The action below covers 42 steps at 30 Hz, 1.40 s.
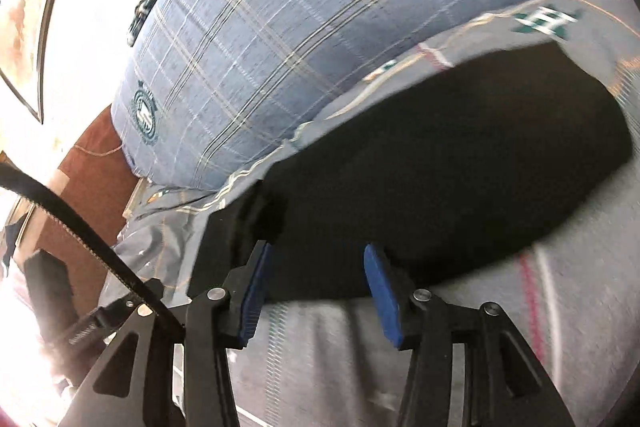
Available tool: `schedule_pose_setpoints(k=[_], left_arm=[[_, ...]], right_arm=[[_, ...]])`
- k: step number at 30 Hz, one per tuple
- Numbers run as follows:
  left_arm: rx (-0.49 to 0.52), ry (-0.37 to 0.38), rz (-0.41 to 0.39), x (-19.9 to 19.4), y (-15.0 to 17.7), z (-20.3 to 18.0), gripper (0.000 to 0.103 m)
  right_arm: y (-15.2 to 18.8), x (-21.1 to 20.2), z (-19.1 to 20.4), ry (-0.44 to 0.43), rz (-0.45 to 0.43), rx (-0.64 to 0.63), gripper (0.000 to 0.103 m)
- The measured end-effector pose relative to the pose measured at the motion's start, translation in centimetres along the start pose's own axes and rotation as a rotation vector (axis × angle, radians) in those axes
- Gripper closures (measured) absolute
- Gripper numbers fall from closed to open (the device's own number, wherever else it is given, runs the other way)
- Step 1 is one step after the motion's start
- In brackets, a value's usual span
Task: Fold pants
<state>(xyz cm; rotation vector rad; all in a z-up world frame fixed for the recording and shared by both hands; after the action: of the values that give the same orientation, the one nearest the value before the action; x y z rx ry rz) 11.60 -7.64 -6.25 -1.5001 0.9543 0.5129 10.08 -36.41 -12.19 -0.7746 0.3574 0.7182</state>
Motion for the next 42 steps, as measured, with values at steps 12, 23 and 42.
schedule_pose_setpoints(k=[12, 23, 42], left_arm=[[0.271, -0.189, -0.08, -1.6, 1.7, -7.7, 0.04], [0.326, -0.217, -0.086, -2.0, 1.9, -9.2, 0.04], [0.319, -0.209, -0.025, 0.3, 2.1, -8.9, 0.039]], right_arm=[[-0.1, -2.2, -1.0, -0.003, -0.045, -0.003, 0.049], [0.1, -2.8, -1.4, 0.01, -0.058, 0.008, 0.046], [0.1, -2.5, -1.7, 0.027, -0.046, 0.034, 0.043]])
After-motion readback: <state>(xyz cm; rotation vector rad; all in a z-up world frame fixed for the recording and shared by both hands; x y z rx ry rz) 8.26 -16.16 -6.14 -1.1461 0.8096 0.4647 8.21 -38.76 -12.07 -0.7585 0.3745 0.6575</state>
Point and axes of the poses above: each gripper's, at about its wrist camera, not at the fingertips, and x roughly the way its jaws point, z to its left, y to its underside, the point moved 2 cm from there along x, roughly the way its jaws point, and after that the axes turned 2 degrees about z, right-handed, at the moved point
